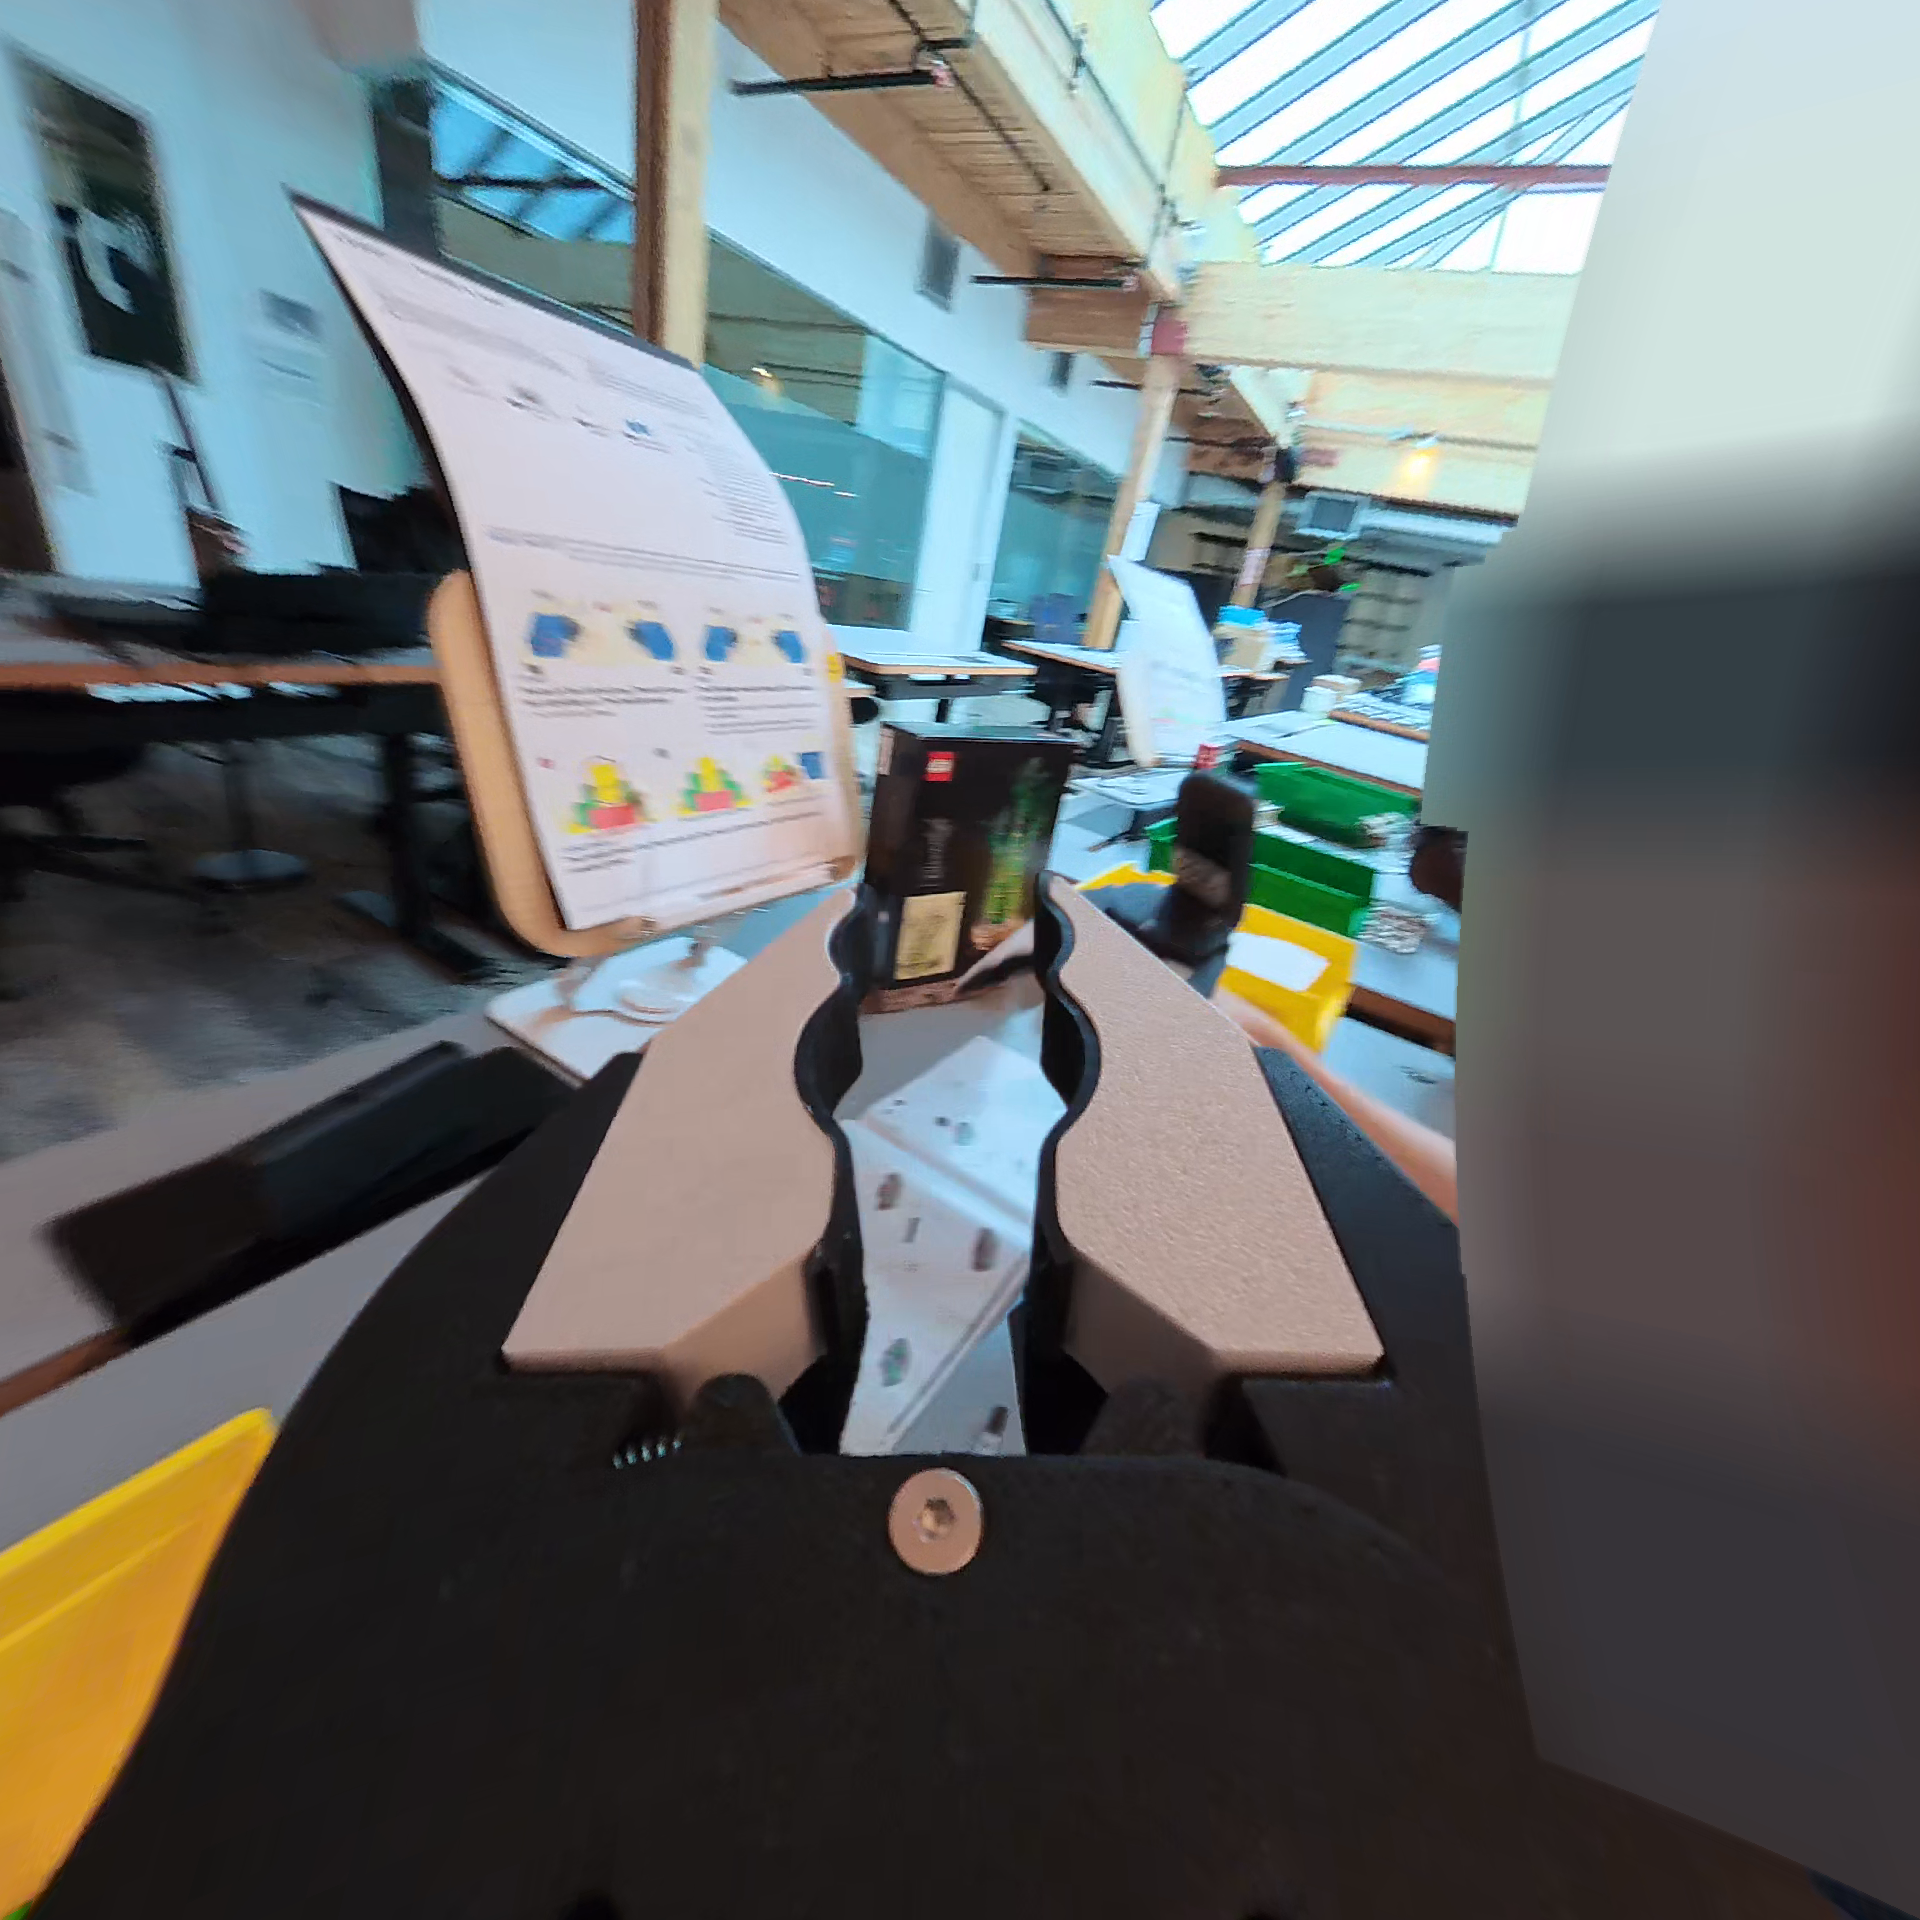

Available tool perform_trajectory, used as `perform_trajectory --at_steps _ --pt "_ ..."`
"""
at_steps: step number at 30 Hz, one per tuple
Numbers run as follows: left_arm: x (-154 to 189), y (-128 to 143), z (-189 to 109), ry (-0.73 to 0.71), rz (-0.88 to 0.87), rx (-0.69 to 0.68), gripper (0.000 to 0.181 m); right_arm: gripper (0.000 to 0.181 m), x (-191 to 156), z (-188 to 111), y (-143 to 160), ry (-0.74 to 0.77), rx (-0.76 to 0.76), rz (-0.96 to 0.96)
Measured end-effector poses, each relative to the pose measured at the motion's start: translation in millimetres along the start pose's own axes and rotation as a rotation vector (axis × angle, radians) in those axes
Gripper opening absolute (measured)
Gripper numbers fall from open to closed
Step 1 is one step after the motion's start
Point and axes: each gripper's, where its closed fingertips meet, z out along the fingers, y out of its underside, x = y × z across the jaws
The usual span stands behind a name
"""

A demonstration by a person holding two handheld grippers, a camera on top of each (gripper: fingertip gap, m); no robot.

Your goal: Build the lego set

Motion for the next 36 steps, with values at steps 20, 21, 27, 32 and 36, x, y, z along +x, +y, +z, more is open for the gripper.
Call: perform_trajectory --at_steps 20,21,27,32,36 --pt "-64 29 -68 -0.347 0.045 -0.322 0.036 0.082 45 -70 -70 0.284 0.37 -0.001" --pt "-69 21 -71 -0.363 0.054 -0.286 0.036 0.082 45 -68 -68 0.283 0.358 0.003" --pt "-93 -3 -95 -0.514 0.155 -0.203 0.037 0.081 51 -67 -65 0.347 0.295 -0.036" --pt "-95 14 -90 -0.5 0.16 -0.301 0.038 0.06 58 -70 -62 0.419 0.262 -0.059" --pt "-100 19 -84 -0.587 0.229 -0.362 0.031 0.002 55 -80 -70 0.512 0.263 -0.228"
